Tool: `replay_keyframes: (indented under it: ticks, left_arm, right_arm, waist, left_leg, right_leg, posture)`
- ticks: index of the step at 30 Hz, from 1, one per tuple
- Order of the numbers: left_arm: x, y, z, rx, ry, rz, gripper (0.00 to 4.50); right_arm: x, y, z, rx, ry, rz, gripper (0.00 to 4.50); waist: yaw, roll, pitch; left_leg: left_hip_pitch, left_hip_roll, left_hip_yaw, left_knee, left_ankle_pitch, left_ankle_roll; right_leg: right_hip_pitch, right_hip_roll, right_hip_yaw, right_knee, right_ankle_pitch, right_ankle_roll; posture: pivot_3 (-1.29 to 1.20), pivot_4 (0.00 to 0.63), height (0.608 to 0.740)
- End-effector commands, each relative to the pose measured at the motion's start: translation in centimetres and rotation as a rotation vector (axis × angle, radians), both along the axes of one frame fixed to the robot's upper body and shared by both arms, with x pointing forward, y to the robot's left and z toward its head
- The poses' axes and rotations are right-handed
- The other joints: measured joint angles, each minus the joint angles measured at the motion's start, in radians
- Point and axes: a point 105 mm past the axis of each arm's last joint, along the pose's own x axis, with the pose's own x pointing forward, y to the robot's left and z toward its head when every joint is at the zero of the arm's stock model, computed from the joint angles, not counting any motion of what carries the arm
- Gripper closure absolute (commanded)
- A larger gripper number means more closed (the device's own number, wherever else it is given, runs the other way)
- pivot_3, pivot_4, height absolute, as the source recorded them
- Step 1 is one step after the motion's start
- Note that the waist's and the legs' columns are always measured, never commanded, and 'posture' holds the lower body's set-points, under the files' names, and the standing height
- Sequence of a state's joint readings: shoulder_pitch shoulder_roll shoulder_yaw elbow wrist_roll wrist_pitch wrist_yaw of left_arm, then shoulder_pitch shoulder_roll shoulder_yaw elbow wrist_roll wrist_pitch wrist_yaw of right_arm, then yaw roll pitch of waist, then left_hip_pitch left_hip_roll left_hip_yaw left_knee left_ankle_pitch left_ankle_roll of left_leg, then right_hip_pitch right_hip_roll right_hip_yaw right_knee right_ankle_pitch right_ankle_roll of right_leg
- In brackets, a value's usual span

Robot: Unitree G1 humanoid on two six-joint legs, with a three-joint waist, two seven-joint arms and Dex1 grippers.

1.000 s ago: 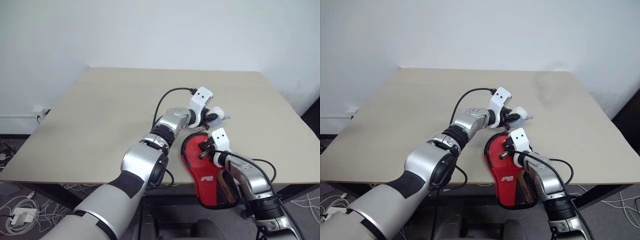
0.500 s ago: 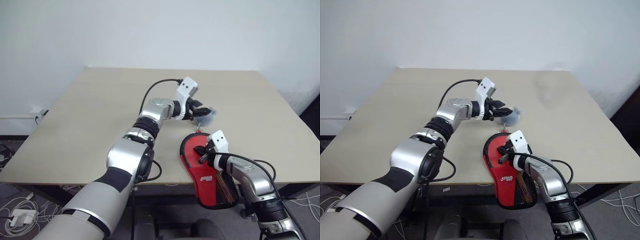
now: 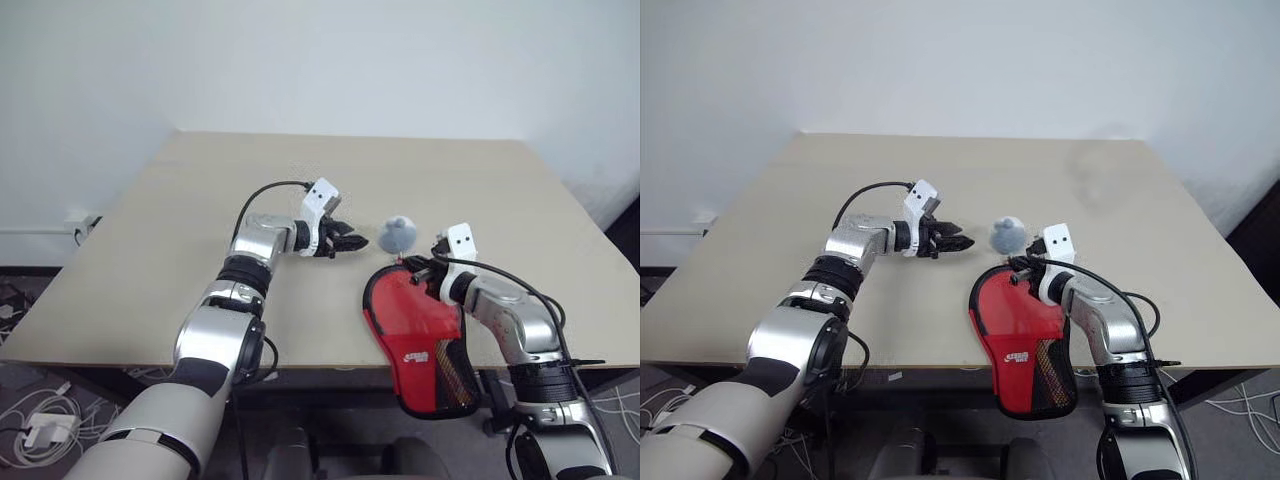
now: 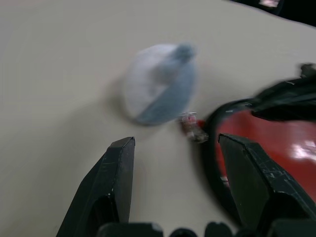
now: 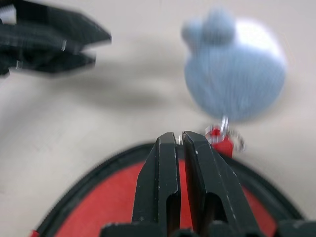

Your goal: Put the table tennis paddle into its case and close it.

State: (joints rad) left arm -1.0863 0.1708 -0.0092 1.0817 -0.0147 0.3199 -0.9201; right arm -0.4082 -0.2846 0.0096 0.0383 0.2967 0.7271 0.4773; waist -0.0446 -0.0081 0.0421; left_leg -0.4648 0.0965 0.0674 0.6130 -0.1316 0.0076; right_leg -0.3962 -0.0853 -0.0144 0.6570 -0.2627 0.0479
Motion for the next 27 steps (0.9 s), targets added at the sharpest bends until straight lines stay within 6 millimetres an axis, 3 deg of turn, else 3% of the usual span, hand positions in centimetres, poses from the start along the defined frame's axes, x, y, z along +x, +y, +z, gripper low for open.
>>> replay_keyframes:
  ticks: [1, 6, 9, 12, 13, 17, 27]
  left_arm:
    - [1.1, -1.8, 2.8, -0.055, -0.064, 0.032, 1.71]
    - [1.4, -4.2, 3.6, -0.068, -0.105, 0.045, 1.71]
    - [1.4, -5.1, 4.0, -0.078, -0.115, 0.047, 1.18]
    - [1.4, -5.5, 3.7, -0.035, -0.130, 0.051, 0.19]
    - [1.4, -5.5, 3.6, -0.020, -0.142, 0.049, 0.05]
    - [1.5, -5.9, 2.8, 0.090, -0.222, 0.048, 0.05]
    - [1.1, -7.3, 1.5, 0.083, -0.223, 0.088, 0.05]
  right_arm:
    - [0.4, 0.3, 1.2, 0.004, -0.055, -0.006, 4.23]
    - [-0.2, 0.8, 1.0, 0.007, -0.047, 0.017, 4.23]
    - [-0.7, 0.9, 0.7, 0.006, -0.040, 0.019, 4.23]
    - [-1.0, 0.9, 0.4, 0.006, -0.034, 0.015, 4.23]
    - [-1.1, 0.9, 0.3, 0.006, -0.032, 0.012, 4.23]
    - [-1.3, 0.7, -0.4, -0.009, -0.018, -0.008, 4.23]
    - [-1.0, 0.2, -0.9, -0.045, -0.017, -0.063, 4.23]
  waist:
    - [0.000, 0.000, 0.000]
    - [-0.001, 0.000, 0.000]
    - [-0.002, 0.000, 0.000]
    - [-0.002, 0.000, 0.000]
    - [-0.002, 0.000, 0.000]
    - [-0.001, 0.000, 0.000]
    - [-0.001, 0.000, 0.000]
  left_leg:
    - [0.000, 0.000, 0.000, 0.000, 0.000, 0.000]
    - [0.000, 0.000, 0.000, 0.000, 0.000, 0.000]
    - [0.001, 0.000, 0.000, 0.000, 0.000, 0.000]
    - [0.001, 0.000, 0.000, -0.001, 0.000, 0.000]
    - [0.001, 0.000, 0.000, -0.001, 0.000, 0.000]
    - [0.001, 0.000, 0.000, -0.001, 0.000, 0.000]
    - [0.001, 0.000, 0.000, -0.001, 0.000, 0.000]
  right_leg:
    - [0.000, 0.000, 0.000, 0.000, 0.000, 0.000]
    - [0.000, 0.000, 0.000, 0.000, 0.000, 0.000]
    - [0.000, 0.000, 0.000, 0.000, 0.000, 0.000]
    - [-0.001, 0.000, 0.000, 0.001, 0.000, 0.000]
    - [-0.001, 0.000, 0.000, 0.001, 0.000, 0.000]
    - [0.000, 0.000, 0.000, 0.001, 0.000, 0.000]
    - [-0.001, 0.000, 0.000, 0.001, 0.000, 0.000]
  posture:
    - [0.00, 0.000, 0.740]
    - [0.00, 0.000, 0.740]
    - [0.00, 0.000, 0.740]
    - [0.00, 0.000, 0.740]
    - [0.00, 0.000, 0.740]
    - [0.00, 0.000, 0.740]
    - [0.00, 0.000, 0.740]
